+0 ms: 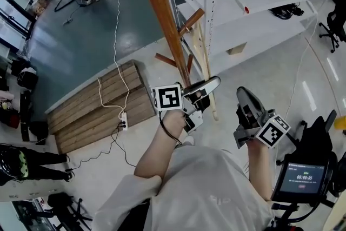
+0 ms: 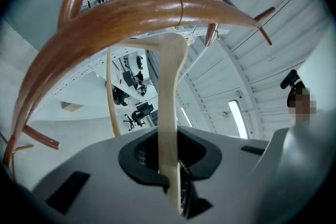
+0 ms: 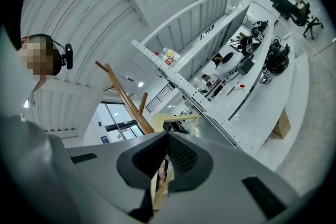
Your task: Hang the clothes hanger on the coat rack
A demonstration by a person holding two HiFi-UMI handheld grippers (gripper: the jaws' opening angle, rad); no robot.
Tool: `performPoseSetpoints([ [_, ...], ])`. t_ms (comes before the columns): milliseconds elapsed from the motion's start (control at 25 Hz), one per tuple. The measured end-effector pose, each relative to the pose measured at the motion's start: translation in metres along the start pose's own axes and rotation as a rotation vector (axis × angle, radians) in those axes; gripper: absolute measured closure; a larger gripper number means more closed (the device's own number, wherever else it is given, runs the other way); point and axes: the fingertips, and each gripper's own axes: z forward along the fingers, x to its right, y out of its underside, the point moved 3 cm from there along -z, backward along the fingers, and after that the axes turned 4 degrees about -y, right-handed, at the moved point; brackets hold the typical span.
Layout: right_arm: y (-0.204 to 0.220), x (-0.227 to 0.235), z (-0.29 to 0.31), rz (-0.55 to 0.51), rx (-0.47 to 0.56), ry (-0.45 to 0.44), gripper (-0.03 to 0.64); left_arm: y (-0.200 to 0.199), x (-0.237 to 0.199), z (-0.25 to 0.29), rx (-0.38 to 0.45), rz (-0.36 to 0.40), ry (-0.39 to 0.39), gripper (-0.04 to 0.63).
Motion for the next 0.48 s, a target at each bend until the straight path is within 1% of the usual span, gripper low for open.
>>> performPoseSetpoints([
  [160,0.017,-0.006,0.006,0.004,-0.015,-0.011,0.609,0.006,-0.010,-0.021,0.014,-0.028,-0.031,0.543],
  [360,0.031,-0.012,0.013,0.010,-0.038,-0.024,0.609,0.005,-0.012,-0.035,0.024,0.019,-0.028,0.543],
  [480,0.041,-0.016,0.017,0.017,-0.049,-0.028,0.609,0.007,-0.012,-0.045,0.023,0.042,-0.041,0.543],
])
